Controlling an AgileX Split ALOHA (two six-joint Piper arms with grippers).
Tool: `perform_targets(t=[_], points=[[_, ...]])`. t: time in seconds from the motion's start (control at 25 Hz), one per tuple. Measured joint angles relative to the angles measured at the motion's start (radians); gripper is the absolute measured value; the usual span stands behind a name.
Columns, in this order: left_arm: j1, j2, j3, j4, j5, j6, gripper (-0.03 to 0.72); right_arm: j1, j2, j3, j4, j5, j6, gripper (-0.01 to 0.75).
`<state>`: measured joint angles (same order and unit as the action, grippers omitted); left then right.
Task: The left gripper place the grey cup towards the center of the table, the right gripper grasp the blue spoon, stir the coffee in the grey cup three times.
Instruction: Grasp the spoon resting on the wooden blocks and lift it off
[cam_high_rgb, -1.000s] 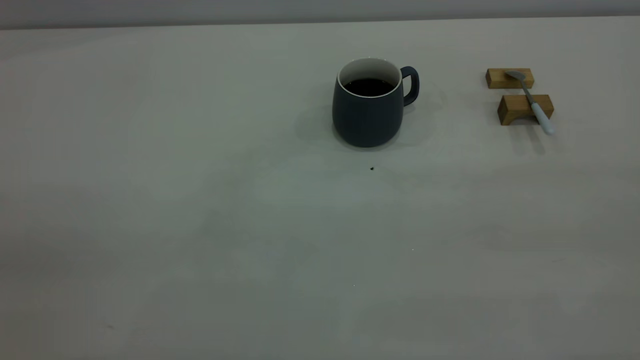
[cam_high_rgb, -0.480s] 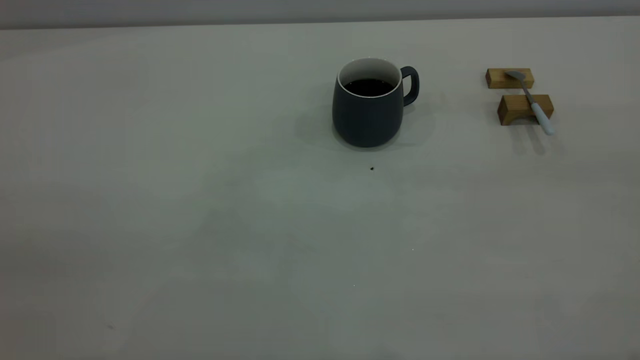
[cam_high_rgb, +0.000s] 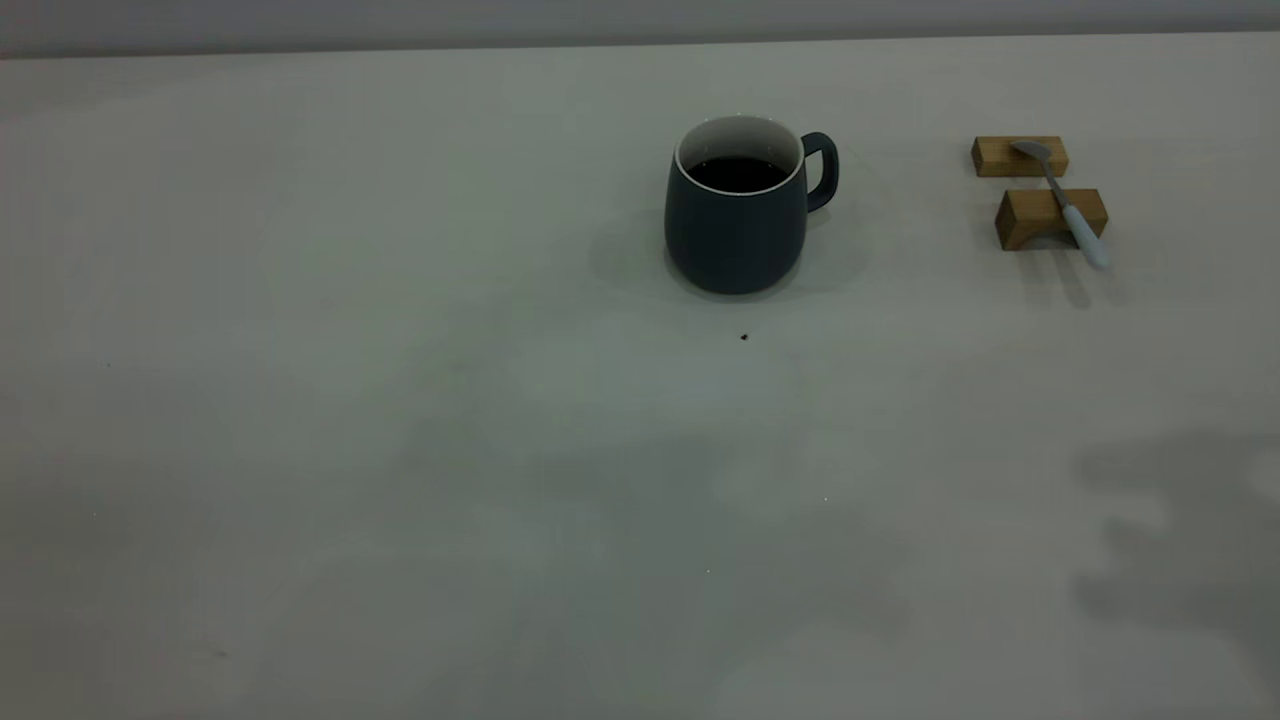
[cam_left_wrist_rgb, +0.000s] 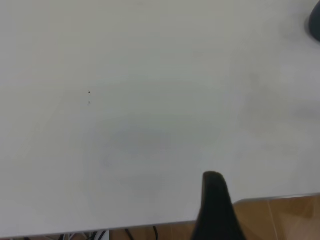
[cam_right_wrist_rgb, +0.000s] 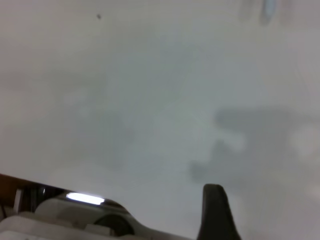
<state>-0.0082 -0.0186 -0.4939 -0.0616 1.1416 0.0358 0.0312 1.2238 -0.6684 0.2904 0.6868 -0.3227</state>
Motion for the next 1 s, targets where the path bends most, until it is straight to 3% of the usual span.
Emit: perform_targets(t=[0.2, 0.4, 0.76, 1.0], points=[[0.0, 0.0, 0.0, 0.0, 0.0, 0.0, 0.585, 0.0, 0.24, -0.021, 0.008, -0.137, -0.027, 0.556], [0.0, 0.0, 0.0, 0.0, 0.0, 0.0, 0.585, 0.0, 0.46, -0.142, 0.003, -0.203, -0.036, 0.569], [0.0, 0.0, 0.0, 0.0, 0.0, 0.0, 0.585, 0.0, 0.845, -0.497, -0.053, -0.196, -0.049, 0.569], [0.0, 0.0, 0.0, 0.0, 0.0, 0.0, 0.585, 0.0, 1.0, -0.645, -0.125, -0.177, -0.021, 0.569]])
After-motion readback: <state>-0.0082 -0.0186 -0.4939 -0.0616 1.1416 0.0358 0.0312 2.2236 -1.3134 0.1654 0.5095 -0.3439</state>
